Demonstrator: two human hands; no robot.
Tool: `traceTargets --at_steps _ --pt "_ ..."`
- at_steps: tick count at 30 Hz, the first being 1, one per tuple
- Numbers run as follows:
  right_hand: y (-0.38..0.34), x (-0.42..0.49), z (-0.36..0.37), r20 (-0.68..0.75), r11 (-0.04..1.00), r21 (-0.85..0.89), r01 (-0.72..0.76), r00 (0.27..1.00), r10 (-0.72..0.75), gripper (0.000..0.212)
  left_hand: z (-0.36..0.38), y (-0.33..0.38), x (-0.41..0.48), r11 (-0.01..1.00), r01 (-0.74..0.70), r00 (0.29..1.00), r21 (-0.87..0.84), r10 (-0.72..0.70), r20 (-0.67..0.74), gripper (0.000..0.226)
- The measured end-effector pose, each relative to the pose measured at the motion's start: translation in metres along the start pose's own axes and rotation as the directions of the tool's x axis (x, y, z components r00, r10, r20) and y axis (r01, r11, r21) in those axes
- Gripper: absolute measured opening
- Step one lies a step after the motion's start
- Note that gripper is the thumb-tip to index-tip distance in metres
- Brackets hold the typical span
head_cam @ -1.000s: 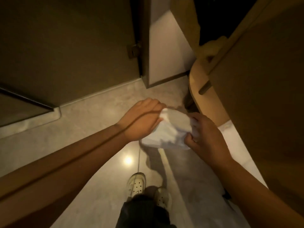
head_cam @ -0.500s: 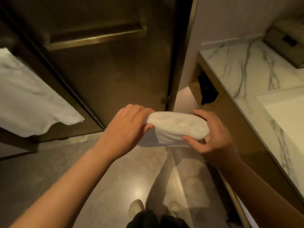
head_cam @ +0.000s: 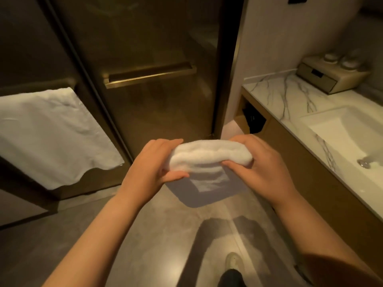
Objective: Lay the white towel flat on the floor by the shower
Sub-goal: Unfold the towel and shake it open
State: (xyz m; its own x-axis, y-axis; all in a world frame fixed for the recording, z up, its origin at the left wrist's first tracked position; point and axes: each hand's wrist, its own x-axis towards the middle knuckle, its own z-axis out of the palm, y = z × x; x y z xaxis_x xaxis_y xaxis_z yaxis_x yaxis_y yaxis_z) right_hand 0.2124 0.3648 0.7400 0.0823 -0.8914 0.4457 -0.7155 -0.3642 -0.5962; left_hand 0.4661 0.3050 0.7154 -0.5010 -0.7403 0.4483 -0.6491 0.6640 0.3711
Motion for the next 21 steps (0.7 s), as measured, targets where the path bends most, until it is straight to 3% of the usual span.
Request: traceTargets --at_steps 5,13,17,21 --pt "-0.051 -0.052 -0.007 -0.039 0.999 0.003 -0.049 0.998 0.05 0.034 -0.033 0.019 -0.052 0.973 0.11 0.994 -0.202 -0.111 0.006 0.059" --pt "-0.101 -0.132 -0.065 -0.072 0.993 0.04 -0.111 0.991 0.113 0.04 -0.065 0.106 -0.109 0.751 0.246 0.953 -0.613 -0.304 0.01 0.06" --pt "-0.116 -0.186 -0.087 -0.067 0.99 0.059 -0.126 0.989 0.129 0.044 -0.07 0.165 -0.145 0.688 0.241 0.923 -0.684 -0.38 -0.057 0.06" --pt "-0.125 -0.245 -0.105 -0.04 0.982 0.097 -0.16 0.986 0.165 0.055 -0.067 0.221 -0.189 0.707 0.247 0.898 -0.662 -0.424 -0.117 0.052"
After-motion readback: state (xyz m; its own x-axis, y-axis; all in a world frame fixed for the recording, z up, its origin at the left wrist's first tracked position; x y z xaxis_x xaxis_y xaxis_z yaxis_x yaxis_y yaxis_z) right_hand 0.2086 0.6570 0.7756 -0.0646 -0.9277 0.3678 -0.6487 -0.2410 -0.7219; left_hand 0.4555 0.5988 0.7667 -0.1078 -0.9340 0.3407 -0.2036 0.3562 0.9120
